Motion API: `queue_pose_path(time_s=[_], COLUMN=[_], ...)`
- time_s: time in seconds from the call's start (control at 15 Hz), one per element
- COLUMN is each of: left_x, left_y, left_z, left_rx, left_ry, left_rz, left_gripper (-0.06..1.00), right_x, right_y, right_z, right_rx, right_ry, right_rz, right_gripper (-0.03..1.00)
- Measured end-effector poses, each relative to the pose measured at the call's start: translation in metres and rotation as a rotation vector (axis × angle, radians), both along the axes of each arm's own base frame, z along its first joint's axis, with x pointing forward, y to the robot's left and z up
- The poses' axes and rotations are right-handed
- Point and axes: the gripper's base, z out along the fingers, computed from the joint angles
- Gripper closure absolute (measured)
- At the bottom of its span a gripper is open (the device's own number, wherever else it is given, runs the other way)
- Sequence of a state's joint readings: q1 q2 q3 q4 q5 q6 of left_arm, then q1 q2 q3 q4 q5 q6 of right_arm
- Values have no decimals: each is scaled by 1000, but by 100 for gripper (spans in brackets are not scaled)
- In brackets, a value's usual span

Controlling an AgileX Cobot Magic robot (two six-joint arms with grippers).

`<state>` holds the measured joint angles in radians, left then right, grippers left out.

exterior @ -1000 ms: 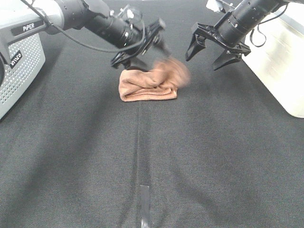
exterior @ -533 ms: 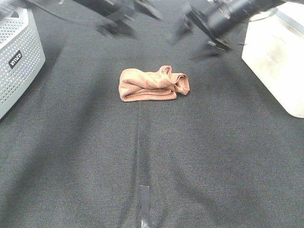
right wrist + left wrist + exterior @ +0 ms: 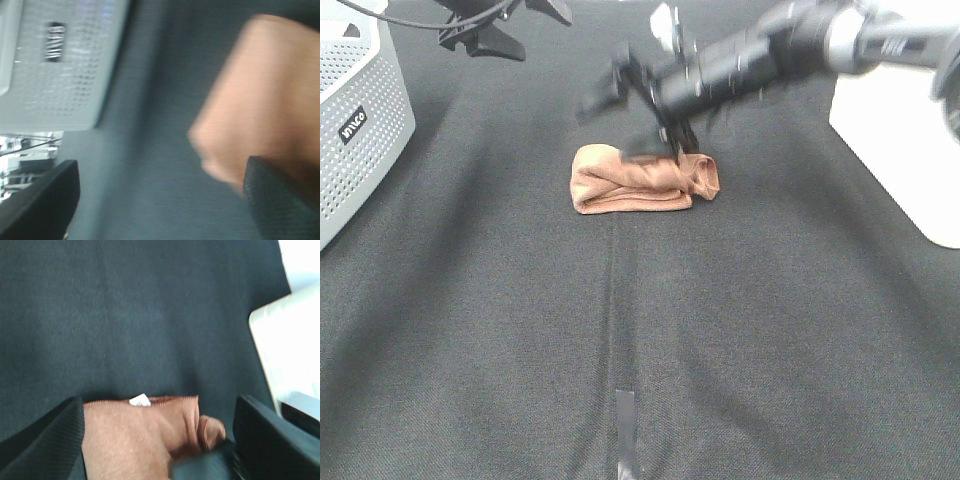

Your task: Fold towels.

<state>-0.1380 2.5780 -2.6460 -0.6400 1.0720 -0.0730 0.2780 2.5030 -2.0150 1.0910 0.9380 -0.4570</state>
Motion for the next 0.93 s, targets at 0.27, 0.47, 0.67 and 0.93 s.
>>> queue_pose_path(time_s=[0.27, 0.47, 0.67, 0.93], left_x=[-2, -2, -6, -21], left_y=[0, 0, 1, 7], left_z=[-2, -2, 1, 37], left_rx=[19, 19, 41, 169], left_ry=[20, 22, 30, -26], left_rz=[-19, -20, -41, -86], left_gripper=[17, 17, 17, 17], right_x=[11, 15, 13, 0], right_y=[-40, -67, -80, -92], right_z=[-15, -16, -14, 42], right_rx=[-60, -80, -193, -351], right_ry=[55, 80, 65, 9], right_rz=[-64, -70, -35, 26], right_gripper=[13, 13, 13, 13])
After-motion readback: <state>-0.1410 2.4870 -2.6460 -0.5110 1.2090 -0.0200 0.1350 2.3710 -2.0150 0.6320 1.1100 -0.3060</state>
